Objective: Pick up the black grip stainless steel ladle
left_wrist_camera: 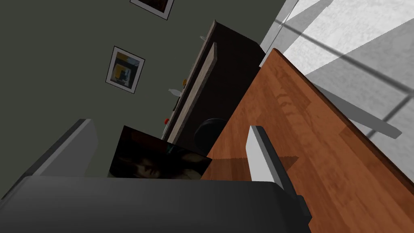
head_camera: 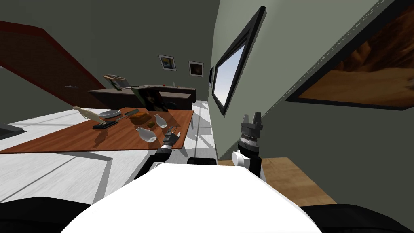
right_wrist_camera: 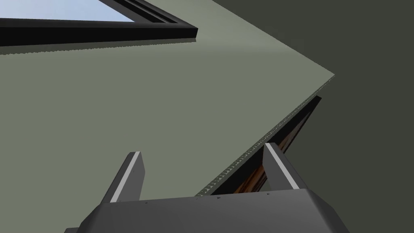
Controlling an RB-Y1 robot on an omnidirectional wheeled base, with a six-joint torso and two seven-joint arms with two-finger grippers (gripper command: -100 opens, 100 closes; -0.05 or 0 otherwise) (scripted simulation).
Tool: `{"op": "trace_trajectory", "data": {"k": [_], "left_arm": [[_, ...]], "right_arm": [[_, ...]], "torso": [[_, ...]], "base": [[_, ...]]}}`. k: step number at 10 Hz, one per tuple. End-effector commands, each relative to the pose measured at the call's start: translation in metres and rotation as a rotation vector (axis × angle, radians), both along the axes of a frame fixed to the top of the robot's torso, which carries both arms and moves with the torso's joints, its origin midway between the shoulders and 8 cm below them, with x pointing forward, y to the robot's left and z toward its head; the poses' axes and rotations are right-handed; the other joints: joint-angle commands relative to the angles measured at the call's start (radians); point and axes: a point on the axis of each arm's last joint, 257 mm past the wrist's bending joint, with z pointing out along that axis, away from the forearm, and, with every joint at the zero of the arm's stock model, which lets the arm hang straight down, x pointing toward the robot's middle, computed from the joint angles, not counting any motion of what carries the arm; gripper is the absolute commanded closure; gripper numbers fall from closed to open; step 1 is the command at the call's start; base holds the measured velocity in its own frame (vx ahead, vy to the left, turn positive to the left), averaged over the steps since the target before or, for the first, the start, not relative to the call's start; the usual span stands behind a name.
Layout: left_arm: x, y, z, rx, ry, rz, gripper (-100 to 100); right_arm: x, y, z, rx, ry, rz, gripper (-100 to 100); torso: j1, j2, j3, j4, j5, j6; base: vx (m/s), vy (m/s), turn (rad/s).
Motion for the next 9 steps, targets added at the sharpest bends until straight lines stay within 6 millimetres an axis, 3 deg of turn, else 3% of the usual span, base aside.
{"op": "trace_trajectory", "data": {"k": [1, 2, 3, 4, 5, 6, 7, 9], "left_arm": [[-0.008, 0.005, -0.028, -0.048, 0.082, -0.001, -100], [-0.008, 0.005, -0.028, -0.061, 0.082, 0.0, -100], [-0.017, 0.012, -0.054, -0.094, 0.153, 0.002, -100], [-0.017, 0.013, -0.054, -0.11, 0.153, 0.005, -100], [-0.028, 0.021, -0.079, -0.141, 0.225, 0.01, -100], [-0.028, 0.022, -0.079, -0.158, 0.225, 0.013, -100], [-0.041, 0.031, -0.104, -0.19, 0.296, 0.023, -100], [-0.041, 0.032, -0.104, -0.207, 0.296, 0.026, -100]], "right_arm": [[0.0, 0.0, 0.0, 0.0, 0.0, 0.0, 0], [0.0, 0.0, 0.0, 0.0, 0.0, 0.0, 0], [0.0, 0.0, 0.0, 0.0, 0.0, 0.0, 0], [0.0, 0.0, 0.0, 0.0, 0.0, 0.0, 0], [0.0, 0.0, 0.0, 0.0, 0.0, 0.0, 0], [0.0, 0.0, 0.0, 0.0, 0.0, 0.0, 0], [0.0, 0.0, 0.0, 0.0, 0.0, 0.0, 0], [0.0, 0.0, 0.0, 0.0, 0.0, 0.0, 0]], "torso": [[0.0, 0.0, 0.0, 0.0, 0.0, 0.0], [0.0, 0.0, 0.0, 0.0, 0.0, 0.0], [0.0, 0.0, 0.0, 0.0, 0.0, 0.0], [0.0, -0.001, -0.001, 0.0, 0.0, 0.0], [0.001, -0.002, -0.001, 0.0, 0.0, 0.0], [0.001, -0.003, -0.002, -0.001, 0.0, 0.0], [0.001, -0.003, -0.002, -0.001, 0.0, 0.0], [0.002, -0.004, -0.002, -0.001, 0.0, 0.0]], "base": [[0.078, -0.067, 0.007], [0.072, -0.063, 0.009], [0.111, -0.067, 0.01], [0.115, -0.049, 0.013], [0.13, -0.051, 0.014], [0.123, -0.044, 0.011], [0.167, -0.03, 0.021], [0.084, -0.017, 0.005]]}}
